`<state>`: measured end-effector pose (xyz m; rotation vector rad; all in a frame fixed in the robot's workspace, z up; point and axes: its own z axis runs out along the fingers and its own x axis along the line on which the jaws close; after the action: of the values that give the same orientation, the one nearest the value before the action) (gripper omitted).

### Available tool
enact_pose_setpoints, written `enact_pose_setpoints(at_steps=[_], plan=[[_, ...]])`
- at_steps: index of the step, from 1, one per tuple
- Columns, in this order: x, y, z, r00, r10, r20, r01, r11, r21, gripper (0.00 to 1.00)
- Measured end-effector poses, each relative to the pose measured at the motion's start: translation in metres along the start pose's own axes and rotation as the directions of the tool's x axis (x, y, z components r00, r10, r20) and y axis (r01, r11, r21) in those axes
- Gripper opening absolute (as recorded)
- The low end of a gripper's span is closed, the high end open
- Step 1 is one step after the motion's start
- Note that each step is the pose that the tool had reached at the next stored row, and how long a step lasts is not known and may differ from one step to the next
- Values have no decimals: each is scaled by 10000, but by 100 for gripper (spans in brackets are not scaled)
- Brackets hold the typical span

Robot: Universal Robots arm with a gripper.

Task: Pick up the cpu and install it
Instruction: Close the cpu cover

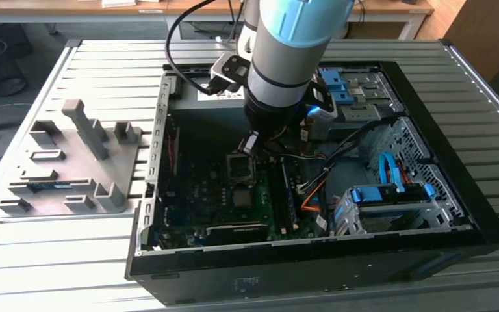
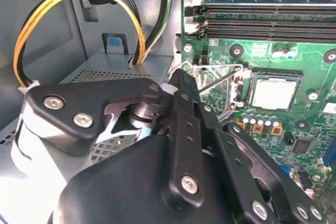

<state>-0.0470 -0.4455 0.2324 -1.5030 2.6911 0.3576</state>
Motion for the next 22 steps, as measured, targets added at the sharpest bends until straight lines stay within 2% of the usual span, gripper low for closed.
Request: enact_pose_setpoints(at_steps=[3, 7, 18, 22], plan=[[2, -1, -6, 10000, -11, -30, 11, 10000, 15, 10], [3, -2, -12, 9999, -27, -107, 28, 10000, 57, 10], [13, -6, -26, 9992, -78, -390, 86, 9997, 211, 10], [17, -8, -29, 9986, -99, -523, 114, 9995, 284, 10]])
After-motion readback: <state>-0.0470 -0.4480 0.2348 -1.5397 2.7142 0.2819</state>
